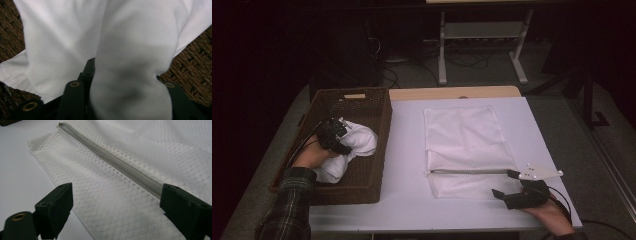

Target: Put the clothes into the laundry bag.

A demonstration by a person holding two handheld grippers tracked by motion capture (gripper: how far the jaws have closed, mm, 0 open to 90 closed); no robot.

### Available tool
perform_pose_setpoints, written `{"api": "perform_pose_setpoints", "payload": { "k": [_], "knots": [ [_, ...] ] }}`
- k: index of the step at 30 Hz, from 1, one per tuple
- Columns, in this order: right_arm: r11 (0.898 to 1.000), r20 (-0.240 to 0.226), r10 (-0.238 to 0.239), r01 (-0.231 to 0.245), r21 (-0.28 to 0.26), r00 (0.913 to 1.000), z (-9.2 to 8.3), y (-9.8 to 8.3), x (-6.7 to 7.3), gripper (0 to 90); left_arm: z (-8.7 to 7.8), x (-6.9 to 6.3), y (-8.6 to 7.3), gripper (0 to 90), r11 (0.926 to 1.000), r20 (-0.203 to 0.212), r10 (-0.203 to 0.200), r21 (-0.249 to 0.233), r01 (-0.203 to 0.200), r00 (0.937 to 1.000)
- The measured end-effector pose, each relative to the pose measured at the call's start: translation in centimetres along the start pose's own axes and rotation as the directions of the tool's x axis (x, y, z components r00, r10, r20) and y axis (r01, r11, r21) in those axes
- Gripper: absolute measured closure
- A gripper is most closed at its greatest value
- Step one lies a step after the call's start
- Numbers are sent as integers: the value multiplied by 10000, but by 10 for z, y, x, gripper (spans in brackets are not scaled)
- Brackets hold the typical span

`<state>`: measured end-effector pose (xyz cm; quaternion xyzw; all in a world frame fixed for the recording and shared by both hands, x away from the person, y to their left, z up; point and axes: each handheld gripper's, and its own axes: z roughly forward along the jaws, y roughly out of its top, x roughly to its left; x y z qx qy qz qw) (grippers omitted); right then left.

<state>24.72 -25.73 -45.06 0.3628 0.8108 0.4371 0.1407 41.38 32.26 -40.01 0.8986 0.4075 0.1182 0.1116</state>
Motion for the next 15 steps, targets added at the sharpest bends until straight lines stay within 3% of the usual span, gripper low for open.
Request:
{"api": "perform_pose_setpoints", "payload": {
  "k": [2, 6, 9, 15],
  "knots": [
    [10000, 9, 5, -5, -6, 10000, 0, 0, 0, 108, 0, 0, 0, 600, 10000, 0, 0, 0, 0, 10000],
    [10000, 20, 46, -46, -59, 10000, -1, 0, -1, 111, -8, 7, -1, 628, 9984, 436, -516, -222, 526, 9977],
    [9999, 29, 74, -74, -72, 10000, -1, 0, -2, 113, -14, 11, -2, 638, 9945, 746, -857, -532, 898, 9935],
    [9999, 44, 120, -119, -102, 9999, -1, 0, -2, 113, -29, 13, -2, 643, 9860, 1114, -1147, -1082, 1268, 9871]
  ]
}}
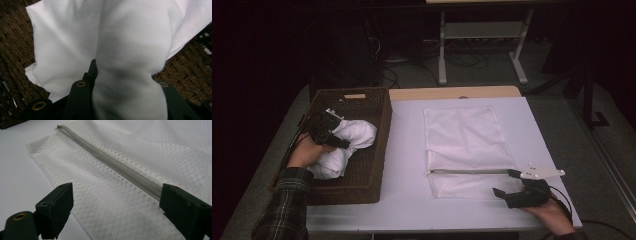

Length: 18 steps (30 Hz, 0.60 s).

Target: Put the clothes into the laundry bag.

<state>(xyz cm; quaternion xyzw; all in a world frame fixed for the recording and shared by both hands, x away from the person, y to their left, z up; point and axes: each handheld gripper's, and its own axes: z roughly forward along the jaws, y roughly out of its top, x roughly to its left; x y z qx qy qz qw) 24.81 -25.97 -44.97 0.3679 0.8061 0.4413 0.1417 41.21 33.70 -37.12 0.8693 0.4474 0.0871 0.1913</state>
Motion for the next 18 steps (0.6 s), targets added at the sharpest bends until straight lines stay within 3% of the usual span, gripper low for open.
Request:
{"api": "perform_pose_setpoints", "payload": {
  "k": [8, 10, 15, 18],
  "knots": [
    [10000, -8, 29, -29, -3, 10000, 1, 0, 0, 112, -18, 0, 0, 642, 9984, 313, -281, -478, 296, 9991],
    [10000, -31, 36, -36, 7, 10000, 1, 0, 1, 112, -33, 0, 1, 641, 9961, 694, -472, -714, 522, 9965],
    [10000, -34, 27, -27, 16, 10000, 2, 0, 1, 112, -41, -3, 3, 640, 9965, 800, -404, -701, 460, 9960],
    [10000, -31, 24, -24, 6, 10000, 2, 0, 1, 112, -50, -10, 8, 640, 9961, 651, -275, -814, 328, 9975]
  ]
}}
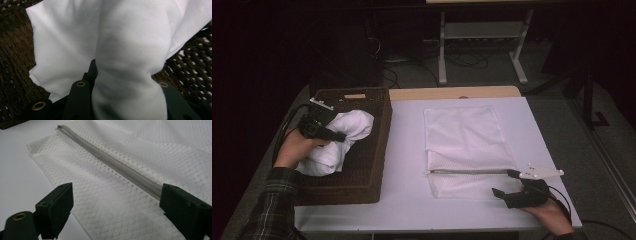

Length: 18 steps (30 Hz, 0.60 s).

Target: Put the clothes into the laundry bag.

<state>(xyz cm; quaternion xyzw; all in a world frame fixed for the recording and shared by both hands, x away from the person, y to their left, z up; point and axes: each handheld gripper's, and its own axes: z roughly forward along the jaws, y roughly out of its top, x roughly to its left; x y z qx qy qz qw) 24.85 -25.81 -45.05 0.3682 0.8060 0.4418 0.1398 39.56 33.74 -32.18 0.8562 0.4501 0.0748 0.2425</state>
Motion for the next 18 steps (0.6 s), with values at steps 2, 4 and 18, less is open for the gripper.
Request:
{"api": "perform_pose_setpoints", "payload": {
  "k": [2, 4, 18],
  "knots": [
    [10000, 0, 43, -43, -4, 10000, 0, 0, 0, 112, -7, -6, 4, 640, 9998, 21, 12, -217, -12, 10000],
    [10000, 9, 47, -47, -5, 10000, 0, 0, 0, 112, -7, -6, 4, 639, 9998, 21, 12, -217, -12, 10000],
    [9999, 16, 85, -85, -55, 10000, -1, 0, -2, 111, -39, -52, 36, 639, 9852, 417, 1274, -1209, -1215, 9910]
  ]
}}
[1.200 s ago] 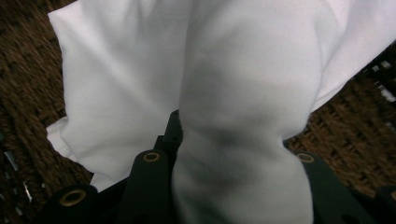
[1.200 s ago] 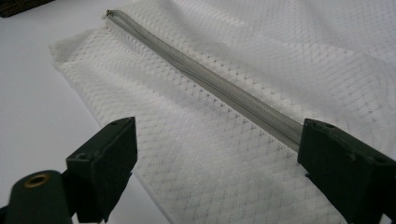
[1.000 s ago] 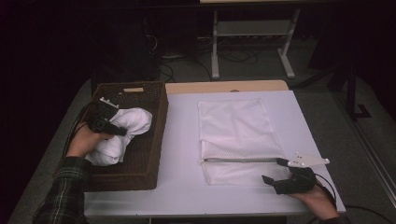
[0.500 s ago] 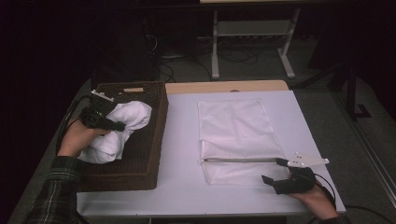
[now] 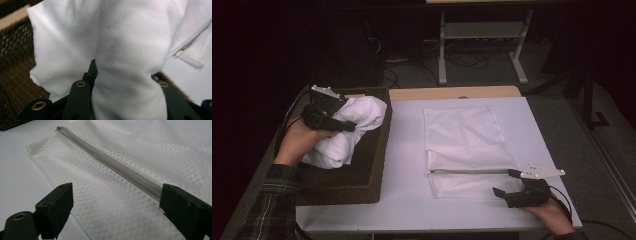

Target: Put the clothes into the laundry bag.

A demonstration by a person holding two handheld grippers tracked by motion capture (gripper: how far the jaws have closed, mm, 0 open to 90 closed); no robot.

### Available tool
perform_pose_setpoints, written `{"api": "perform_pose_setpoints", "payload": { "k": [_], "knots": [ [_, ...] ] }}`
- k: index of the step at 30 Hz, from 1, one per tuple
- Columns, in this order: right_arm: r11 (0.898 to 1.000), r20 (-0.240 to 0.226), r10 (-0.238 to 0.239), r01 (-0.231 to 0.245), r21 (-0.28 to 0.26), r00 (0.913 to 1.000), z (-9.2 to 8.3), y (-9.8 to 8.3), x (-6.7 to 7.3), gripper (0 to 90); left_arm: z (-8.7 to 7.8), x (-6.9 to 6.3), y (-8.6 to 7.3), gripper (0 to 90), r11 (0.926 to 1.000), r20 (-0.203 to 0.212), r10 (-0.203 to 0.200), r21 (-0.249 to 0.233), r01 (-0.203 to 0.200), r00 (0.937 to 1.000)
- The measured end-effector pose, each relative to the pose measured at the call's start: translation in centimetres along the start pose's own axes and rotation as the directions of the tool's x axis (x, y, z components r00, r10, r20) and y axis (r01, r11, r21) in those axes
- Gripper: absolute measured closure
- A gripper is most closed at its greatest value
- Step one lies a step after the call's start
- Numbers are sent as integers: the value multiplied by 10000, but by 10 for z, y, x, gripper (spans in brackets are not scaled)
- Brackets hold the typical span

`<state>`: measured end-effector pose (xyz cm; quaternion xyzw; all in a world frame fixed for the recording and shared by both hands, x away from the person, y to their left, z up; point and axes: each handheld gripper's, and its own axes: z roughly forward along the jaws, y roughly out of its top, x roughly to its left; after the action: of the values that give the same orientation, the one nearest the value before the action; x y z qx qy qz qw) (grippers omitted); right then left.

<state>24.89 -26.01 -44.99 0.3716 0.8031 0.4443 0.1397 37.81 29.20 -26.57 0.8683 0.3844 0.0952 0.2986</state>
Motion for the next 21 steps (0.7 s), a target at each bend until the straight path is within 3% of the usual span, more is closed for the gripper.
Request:
{"api": "perform_pose_setpoints", "payload": {
  "k": [5, 7, 8, 11, 13, 15, 20, 21],
  "knots": [
    [10000, -24, -7, 7, -20, 10000, 0, 0, 0, 112, -3, -15, 14, 640, 9991, 177, 371, -188, -368, 9992],
    [10000, -29, -14, 14, -27, 10000, 0, 0, 0, 112, -3, -15, 14, 640, 9991, 177, 371, -188, -368, 9992],
    [10000, -22, 14, -14, -27, 10000, 0, 0, 0, 111, -4, -24, 21, 640, 9981, 360, 553, -309, -542, 9978],
    [10000, -20, 12, -12, -24, 10000, -1, 0, 0, 111, -4, -35, 28, 640, 9965, 533, 754, -387, -734, 9957],
    [10000, -21, 15, -15, -17, 10000, -1, 0, 0, 111, -4, -35, 28, 640, 9965, 533, 754, -387, -734, 9957],
    [10000, -13, -2, 2, -29, 10000, -1, 1, -1, 111, -2, -52, 38, 639, 9928, 747, 1119, -519, -1081, 9909],
    [10000, -4, -11, 10, -51, 10000, -1, 1, -1, 111, 0, -59, 42, 639, 9915, 831, 1235, -522, -1194, 9889],
    [10000, -4, -11, 10, -51, 10000, -1, 1, -1, 111, 3, -69, 47, 639, 9886, 944, 1451, -534, -1406, 9849]
  ]
}}
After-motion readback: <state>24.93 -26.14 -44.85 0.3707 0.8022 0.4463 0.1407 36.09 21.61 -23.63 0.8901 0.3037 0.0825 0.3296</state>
